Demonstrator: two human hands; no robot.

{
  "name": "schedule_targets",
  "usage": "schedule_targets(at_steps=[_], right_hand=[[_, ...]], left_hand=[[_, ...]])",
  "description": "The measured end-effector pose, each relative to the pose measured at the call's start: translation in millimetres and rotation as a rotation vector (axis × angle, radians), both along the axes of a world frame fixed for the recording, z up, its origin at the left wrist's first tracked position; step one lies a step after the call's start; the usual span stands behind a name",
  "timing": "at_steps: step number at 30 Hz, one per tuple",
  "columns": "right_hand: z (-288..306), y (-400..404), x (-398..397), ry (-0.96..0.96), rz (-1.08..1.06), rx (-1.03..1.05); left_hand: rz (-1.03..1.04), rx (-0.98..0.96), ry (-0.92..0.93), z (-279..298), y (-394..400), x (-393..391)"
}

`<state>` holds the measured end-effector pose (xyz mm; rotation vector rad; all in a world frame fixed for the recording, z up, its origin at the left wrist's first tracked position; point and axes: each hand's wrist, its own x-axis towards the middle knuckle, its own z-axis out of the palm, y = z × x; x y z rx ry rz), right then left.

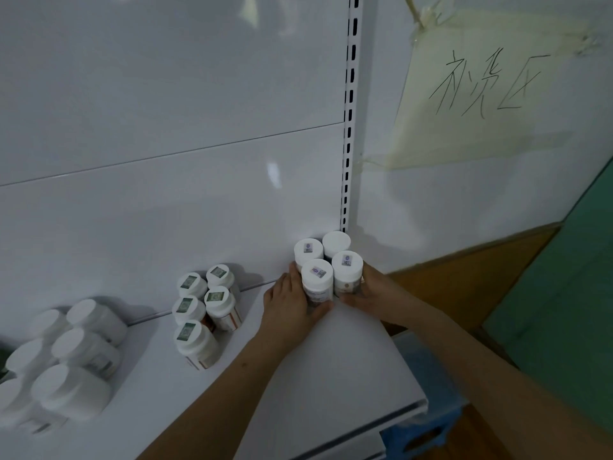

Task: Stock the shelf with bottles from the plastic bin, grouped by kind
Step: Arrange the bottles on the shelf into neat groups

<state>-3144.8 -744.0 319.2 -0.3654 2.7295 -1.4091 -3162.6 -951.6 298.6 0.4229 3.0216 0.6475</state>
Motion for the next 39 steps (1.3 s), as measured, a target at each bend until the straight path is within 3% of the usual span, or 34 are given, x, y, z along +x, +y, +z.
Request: schedule_targets(at_steps=[4,7,10,13,16,19,22,24,28,39], right_hand=[[2,-4,7,-0.055,-0.187,-0.052],[7,-8,19,-0.016,-0.274,-0.095],[24,-19,33,0.124,-0.349,-0.045],[49,-47,46,0.482,-0.373,-0.016],[65,-96,47,0.477,-0.178,-0.039],[47,-143,29,0.264,0.021,0.052],[22,-173,7,0.004,0.08,0.125],[15,-185,1,-0.117,0.112,0.067],[4,-196,-2,-0.107,0.14,0.005],[2,-198,-9,-0.124,0.151,-0.026]], left_hand=[[-0.002,0.058,-0.068,5,-8,13],[-0.014,0.184,-0.012,15,-33,51],[-0.041,0.353,0.174,36,-59,100],[-0.039,0.408,0.458,50,-89,128],[0.128,0.452,0.619,51,-122,131],[0.342,0.5,0.498,38,-150,124],[0.365,0.423,0.177,15,-162,110],[0.345,0.35,0.044,1,-164,98],[0.276,0.269,0.036,-11,-164,81],[0.185,0.357,0.028,-2,-169,74]])
